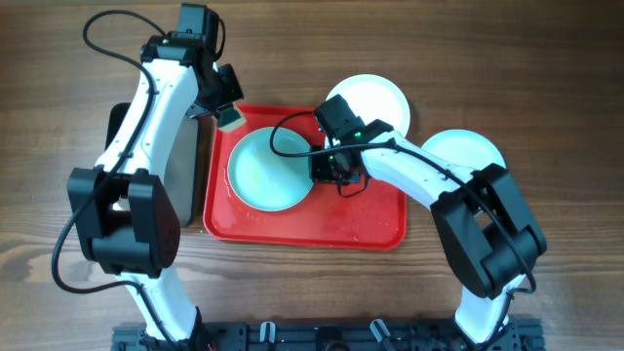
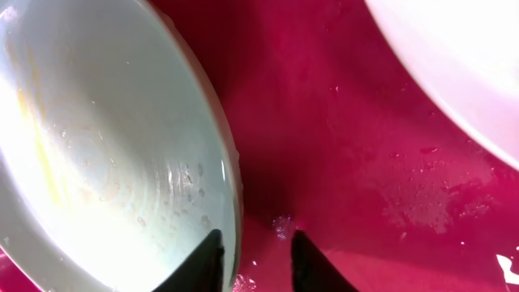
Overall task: Clean dirty plates on tray and stack at the side
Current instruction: 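Move the right gripper to the second pale blue plate and grip its rim, then carry the sponge with the left gripper over the held blue plate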
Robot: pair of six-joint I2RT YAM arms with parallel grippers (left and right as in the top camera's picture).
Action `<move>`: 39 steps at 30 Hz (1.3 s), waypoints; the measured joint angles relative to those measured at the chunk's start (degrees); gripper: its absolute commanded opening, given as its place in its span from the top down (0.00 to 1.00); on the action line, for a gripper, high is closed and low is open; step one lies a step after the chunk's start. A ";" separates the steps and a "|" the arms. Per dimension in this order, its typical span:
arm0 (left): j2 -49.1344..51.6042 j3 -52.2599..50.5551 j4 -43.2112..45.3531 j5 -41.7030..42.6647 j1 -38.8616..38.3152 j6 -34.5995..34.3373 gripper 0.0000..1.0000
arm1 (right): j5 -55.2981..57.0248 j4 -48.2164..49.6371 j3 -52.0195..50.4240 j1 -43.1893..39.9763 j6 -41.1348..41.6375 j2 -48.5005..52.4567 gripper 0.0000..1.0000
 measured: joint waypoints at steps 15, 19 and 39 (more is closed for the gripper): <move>0.00 -3.45 0.96 0.00 -0.35 1.51 0.96 | -0.46 4.57 0.11 0.00 -0.87 1.84 0.96; 0.00 -4.31 -1.25 0.20 -3.32 5.86 0.96 | -0.46 4.55 0.11 0.00 -0.85 1.84 0.96; -2.71 -26.82 7.28 12.09 -10.45 24.92 0.96 | -0.42 4.09 0.11 -0.22 -0.85 1.84 0.96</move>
